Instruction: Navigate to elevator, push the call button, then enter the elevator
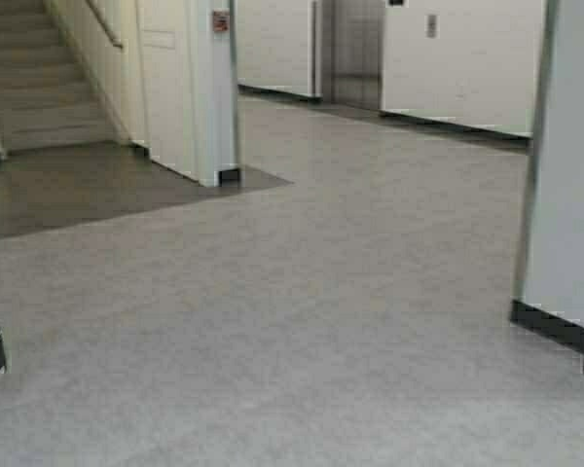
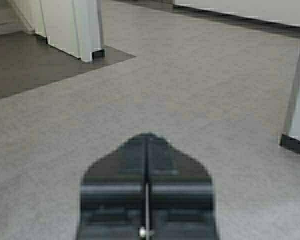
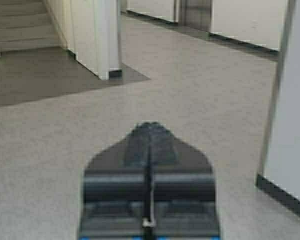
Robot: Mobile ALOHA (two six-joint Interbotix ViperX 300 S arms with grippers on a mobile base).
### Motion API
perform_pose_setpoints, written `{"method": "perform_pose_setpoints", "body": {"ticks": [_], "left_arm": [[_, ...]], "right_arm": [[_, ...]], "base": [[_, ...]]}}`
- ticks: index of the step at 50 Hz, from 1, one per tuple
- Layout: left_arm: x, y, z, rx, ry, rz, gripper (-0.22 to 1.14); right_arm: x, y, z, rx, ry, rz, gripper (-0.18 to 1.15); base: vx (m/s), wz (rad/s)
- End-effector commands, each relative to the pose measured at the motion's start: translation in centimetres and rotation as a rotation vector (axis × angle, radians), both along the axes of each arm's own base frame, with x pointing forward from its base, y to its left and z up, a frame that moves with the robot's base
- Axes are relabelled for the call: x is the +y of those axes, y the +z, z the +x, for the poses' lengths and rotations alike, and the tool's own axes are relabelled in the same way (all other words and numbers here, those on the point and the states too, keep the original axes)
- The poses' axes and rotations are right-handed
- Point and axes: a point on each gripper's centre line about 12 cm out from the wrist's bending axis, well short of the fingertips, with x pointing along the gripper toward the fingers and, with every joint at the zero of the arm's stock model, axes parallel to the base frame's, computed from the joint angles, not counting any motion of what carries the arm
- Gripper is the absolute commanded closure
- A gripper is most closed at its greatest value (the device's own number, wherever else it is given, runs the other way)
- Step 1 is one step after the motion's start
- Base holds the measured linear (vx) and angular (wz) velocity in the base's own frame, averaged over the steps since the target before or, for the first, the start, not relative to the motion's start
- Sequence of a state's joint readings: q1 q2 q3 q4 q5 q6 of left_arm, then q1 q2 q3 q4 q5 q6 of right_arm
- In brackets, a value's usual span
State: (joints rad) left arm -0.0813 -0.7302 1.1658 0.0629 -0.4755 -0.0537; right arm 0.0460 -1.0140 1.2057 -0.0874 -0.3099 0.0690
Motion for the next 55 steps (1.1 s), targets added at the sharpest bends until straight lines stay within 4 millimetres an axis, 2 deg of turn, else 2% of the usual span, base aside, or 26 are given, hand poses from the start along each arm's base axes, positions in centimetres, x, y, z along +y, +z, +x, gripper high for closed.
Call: {"method": "perform_pose_setpoints", "body": {"ticks": [1, 7, 17, 27, 38, 44, 55], "left_arm": [[-0.1, 1.2, 0.3, -0.037, -0.006, 0.004, 0.89], [-0.1, 1.1, 0.3, -0.037, -0.008, 0.015, 0.89], [-0.3, -0.4, 1.1, 0.020, -0.014, 0.035, 0.89], [-0.3, 0.3, 0.9, -0.004, -0.014, 0.026, 0.89], [-0.3, -0.1, 0.7, 0.006, -0.013, 0.033, 0.89], [-0.3, -0.4, 1.0, 0.019, -0.014, 0.031, 0.89], [-0.3, -0.8, 0.9, 0.026, -0.014, 0.034, 0.89]], "right_arm": [[0.0, 0.6, 0.0, -0.021, -0.001, 0.006, 0.92], [0.0, 0.6, -0.2, -0.027, -0.001, 0.007, 0.92], [0.0, 0.1, 0.3, 0.002, -0.002, 0.008, 0.92], [0.0, 0.5, 0.5, -0.009, -0.001, 0.008, 0.92], [0.1, 0.2, 1.7, 0.012, 0.002, 0.012, 0.92], [0.1, 0.9, 2.1, -0.025, 0.008, 0.018, 0.92], [0.1, 0.3, 2.7, 0.001, 0.006, 0.016, 0.92]], "base": [[0.73, 0.17], [0.72, 0.17], [0.73, 0.11], [0.73, -0.07], [0.78, -0.23], [0.78, -0.16], [0.77, 0.00]]}}
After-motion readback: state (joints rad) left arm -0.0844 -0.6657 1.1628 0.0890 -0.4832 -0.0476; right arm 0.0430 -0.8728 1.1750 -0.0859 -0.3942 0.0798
